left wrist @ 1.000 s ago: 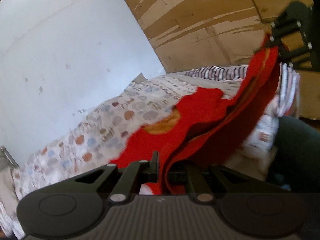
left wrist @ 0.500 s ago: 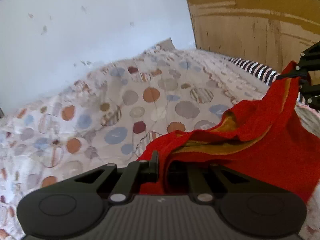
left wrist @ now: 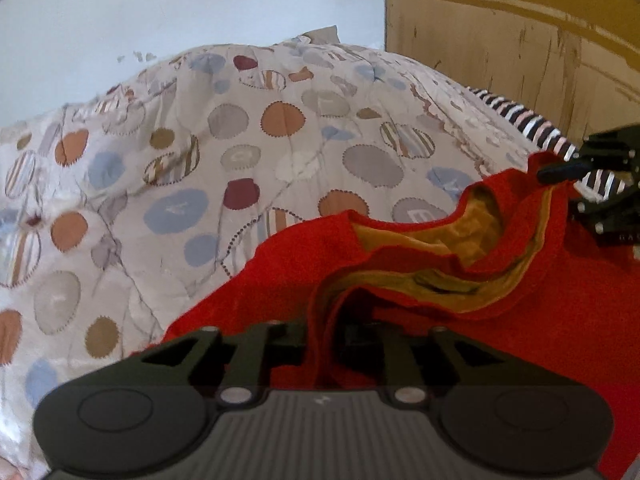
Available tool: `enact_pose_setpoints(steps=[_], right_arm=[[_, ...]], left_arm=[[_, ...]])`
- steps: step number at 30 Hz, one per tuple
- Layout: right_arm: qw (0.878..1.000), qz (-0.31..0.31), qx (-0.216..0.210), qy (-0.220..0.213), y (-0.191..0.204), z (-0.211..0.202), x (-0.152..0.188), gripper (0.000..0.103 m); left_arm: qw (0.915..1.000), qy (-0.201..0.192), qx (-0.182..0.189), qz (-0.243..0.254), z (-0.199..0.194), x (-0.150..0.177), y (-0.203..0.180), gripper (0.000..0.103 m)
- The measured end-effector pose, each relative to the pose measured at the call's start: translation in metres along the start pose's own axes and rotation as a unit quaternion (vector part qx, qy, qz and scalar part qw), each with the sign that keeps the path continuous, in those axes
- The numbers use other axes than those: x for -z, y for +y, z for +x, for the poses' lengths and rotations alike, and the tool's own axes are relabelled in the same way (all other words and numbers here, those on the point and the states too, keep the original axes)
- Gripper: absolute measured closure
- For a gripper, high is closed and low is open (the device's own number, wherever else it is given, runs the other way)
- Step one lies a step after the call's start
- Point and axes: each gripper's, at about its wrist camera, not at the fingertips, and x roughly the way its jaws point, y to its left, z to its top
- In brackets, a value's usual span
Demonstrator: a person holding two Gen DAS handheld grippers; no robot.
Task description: Fold small clothes
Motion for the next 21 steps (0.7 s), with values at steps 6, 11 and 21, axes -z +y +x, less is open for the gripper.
enact_pose_setpoints(steps=[6,11,21], right_arm=[[0.997,0.074,-0.016,-0.011,-0.02,-0.012,0.011,0.011],[0.993,0.108,-0.003,-0.044,-0.028,-0.029,0.028,0.001],[0.987,0.149,0.056,-0.03,-0.04,-0.029,0.051,0.001]], left_arm=[[0.9968,-0.052,0.029,-0.055,-0.026,0.009,0.029,0.0],[0.9952,-0.056,0.025,-0.076,-0.045,0.023,0.046,0.0],[0.9882,-0.077,-0.008,-0.132,-0.074,0.048,0.072,0.0]])
